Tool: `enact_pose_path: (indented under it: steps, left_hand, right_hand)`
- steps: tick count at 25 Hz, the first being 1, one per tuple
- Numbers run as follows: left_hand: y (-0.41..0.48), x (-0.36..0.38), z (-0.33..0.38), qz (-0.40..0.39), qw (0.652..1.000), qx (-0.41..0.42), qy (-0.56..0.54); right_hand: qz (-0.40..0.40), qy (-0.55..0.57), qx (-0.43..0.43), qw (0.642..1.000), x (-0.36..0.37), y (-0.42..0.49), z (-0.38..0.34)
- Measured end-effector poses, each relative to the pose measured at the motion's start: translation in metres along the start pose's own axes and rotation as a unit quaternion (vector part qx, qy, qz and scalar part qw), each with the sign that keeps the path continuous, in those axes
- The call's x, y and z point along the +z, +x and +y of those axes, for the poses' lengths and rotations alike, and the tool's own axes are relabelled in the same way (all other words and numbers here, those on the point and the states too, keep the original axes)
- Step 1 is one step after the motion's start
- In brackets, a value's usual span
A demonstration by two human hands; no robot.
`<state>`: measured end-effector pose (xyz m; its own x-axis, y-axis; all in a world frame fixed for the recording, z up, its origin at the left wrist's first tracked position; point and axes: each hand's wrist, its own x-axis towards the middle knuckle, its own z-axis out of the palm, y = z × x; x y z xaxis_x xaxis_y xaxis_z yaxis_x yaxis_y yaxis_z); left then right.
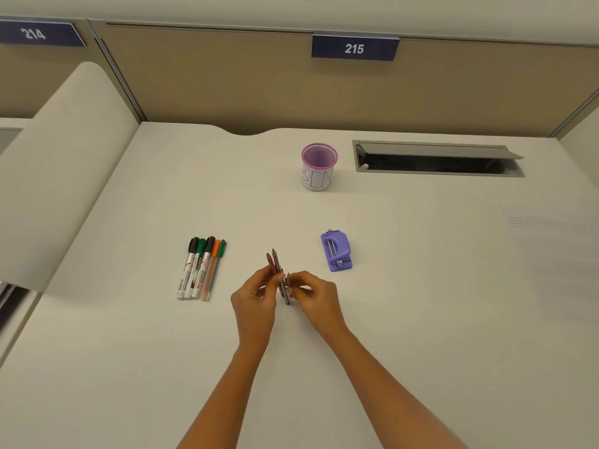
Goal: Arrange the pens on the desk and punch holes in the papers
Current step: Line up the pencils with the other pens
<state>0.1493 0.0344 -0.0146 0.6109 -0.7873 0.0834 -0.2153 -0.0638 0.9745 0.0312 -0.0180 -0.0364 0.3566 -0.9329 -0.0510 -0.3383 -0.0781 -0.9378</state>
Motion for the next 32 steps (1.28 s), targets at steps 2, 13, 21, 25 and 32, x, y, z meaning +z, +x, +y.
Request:
enact_pose_path:
  steps: [2, 13, 21, 25, 32]
  left_hand:
    - [0.002, -0.001, 0.000, 0.007, 1.000, -0.001, 0.000]
    - [0.007, -0.001, 0.002, 0.005, 1.000, -0.017, -0.026]
    - [0.010, 0.000, -0.005, -0.041, 0.999, 0.000, 0.029]
    - [0.012, -0.001, -0.009, -0.075, 0.995, -0.026, 0.061]
    - [0.043, -0.030, -0.008, -0.021, 0.977, -0.179, 0.118]
  right_hand:
    - [-0.002, -0.008, -0.005, 1.000, 0.004, -0.001, -0.001]
    - [0.038, -0.048, -0.061, 0.996, 0.015, 0.005, -0.006]
    - [0.054, -0.059, -0.081, 0.994, 0.013, 0.005, 0.002]
    - [0.049, -0.017, -0.014, 0.999, 0.021, 0.009, -0.003]
    - [-0.023, 0.014, 0.178, 0.984, 0.048, 0.041, -0.033]
